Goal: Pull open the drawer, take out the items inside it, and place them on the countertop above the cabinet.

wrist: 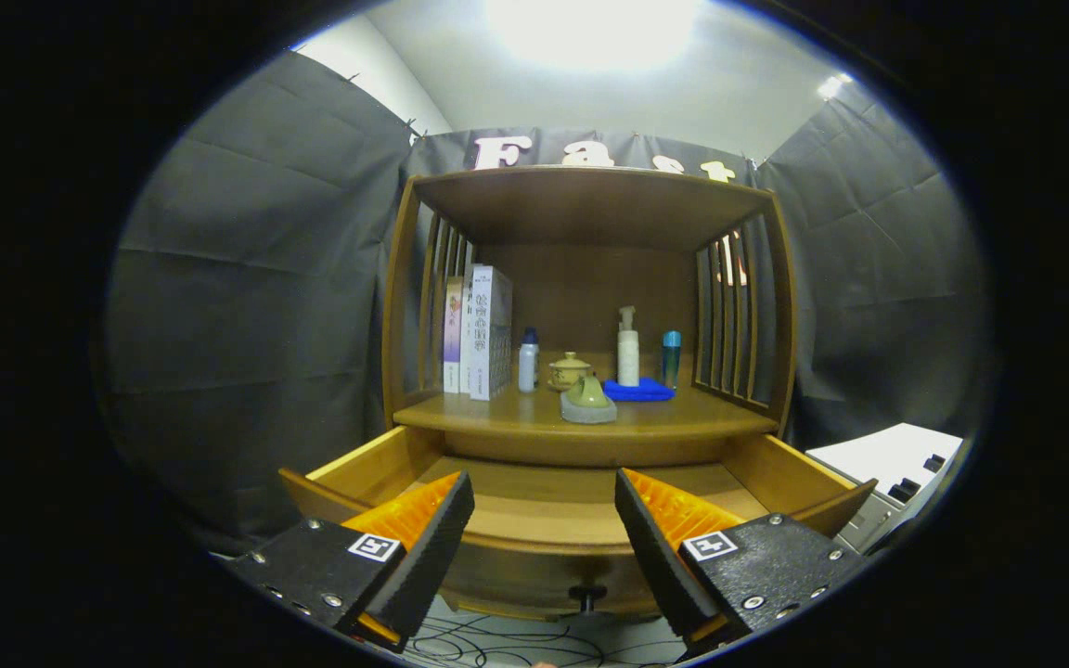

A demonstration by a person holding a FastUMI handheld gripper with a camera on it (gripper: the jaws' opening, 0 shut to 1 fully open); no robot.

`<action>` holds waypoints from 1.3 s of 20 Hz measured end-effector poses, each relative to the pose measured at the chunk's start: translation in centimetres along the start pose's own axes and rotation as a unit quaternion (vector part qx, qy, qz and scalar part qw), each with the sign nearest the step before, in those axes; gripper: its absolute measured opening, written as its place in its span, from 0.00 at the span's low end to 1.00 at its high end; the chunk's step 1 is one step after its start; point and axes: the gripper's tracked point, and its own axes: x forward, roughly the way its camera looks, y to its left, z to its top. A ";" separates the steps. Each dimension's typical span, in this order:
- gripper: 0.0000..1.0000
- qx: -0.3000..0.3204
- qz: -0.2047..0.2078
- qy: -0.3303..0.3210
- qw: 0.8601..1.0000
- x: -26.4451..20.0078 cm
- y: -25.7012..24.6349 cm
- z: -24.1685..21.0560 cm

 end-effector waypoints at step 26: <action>0.95 0.049 -0.030 0.074 0.996 5.8 -4.1 -7.6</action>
